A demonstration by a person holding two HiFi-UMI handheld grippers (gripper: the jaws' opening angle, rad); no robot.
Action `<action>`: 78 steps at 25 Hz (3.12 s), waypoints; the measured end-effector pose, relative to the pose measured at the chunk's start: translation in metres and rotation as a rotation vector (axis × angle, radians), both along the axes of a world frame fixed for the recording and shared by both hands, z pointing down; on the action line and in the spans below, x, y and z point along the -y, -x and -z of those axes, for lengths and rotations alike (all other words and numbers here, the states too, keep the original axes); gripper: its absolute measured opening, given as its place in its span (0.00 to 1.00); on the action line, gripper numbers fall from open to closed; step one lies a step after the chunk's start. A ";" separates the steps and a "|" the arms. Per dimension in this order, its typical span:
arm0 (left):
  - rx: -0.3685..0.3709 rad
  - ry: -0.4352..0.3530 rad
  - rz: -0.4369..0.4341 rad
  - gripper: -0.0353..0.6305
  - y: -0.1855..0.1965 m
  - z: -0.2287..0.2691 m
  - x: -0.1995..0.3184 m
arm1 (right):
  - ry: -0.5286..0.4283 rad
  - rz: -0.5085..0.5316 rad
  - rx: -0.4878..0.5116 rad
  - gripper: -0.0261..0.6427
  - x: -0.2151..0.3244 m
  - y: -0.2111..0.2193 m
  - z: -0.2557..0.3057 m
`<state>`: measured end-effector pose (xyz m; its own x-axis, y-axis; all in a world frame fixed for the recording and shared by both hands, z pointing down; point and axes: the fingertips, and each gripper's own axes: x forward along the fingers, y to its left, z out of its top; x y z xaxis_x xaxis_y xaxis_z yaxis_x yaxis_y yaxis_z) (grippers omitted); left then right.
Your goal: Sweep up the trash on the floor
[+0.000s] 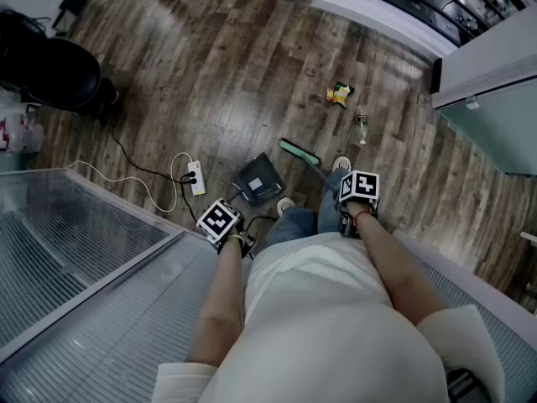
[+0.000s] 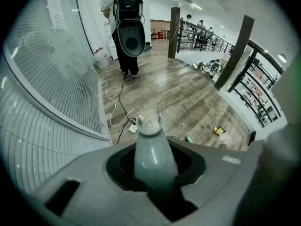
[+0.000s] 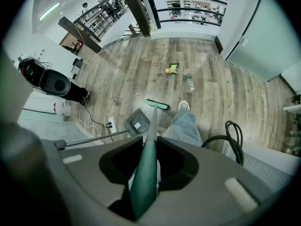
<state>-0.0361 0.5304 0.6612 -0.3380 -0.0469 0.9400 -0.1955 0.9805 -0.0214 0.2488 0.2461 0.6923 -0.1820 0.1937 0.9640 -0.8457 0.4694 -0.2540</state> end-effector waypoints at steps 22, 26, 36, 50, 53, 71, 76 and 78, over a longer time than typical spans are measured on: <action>-0.010 -0.019 -0.009 0.20 0.002 0.000 -0.003 | 0.001 -0.026 -0.002 0.19 -0.003 0.006 0.000; -0.011 -0.022 -0.011 0.21 0.004 0.001 -0.003 | 0.003 -0.026 -0.007 0.19 -0.002 0.010 0.001; -0.010 -0.030 0.000 0.20 0.006 0.004 -0.009 | 0.072 -0.271 0.026 0.19 0.008 0.027 0.011; -0.003 -0.091 0.103 0.18 0.031 0.016 -0.015 | 0.025 -0.306 0.125 0.19 0.039 0.076 0.034; 0.010 -0.112 0.124 0.18 0.043 0.019 -0.007 | 0.010 -0.293 0.142 0.19 0.050 0.094 0.037; 0.020 -0.127 0.231 0.18 0.102 0.011 0.043 | -0.054 -0.162 0.067 0.19 0.117 0.171 0.016; 0.022 -0.116 0.245 0.18 0.109 0.009 0.056 | -0.067 -0.134 0.053 0.19 0.128 0.185 0.013; 0.024 -0.112 0.253 0.18 0.112 0.008 0.059 | -0.071 -0.123 0.049 0.19 0.130 0.191 0.011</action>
<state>-0.1485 0.4718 0.6536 -0.3742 -0.0616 0.9253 0.0550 0.9946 0.0885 0.0580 0.1158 0.6813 -0.2478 0.0989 0.9637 -0.8853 0.3808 -0.2668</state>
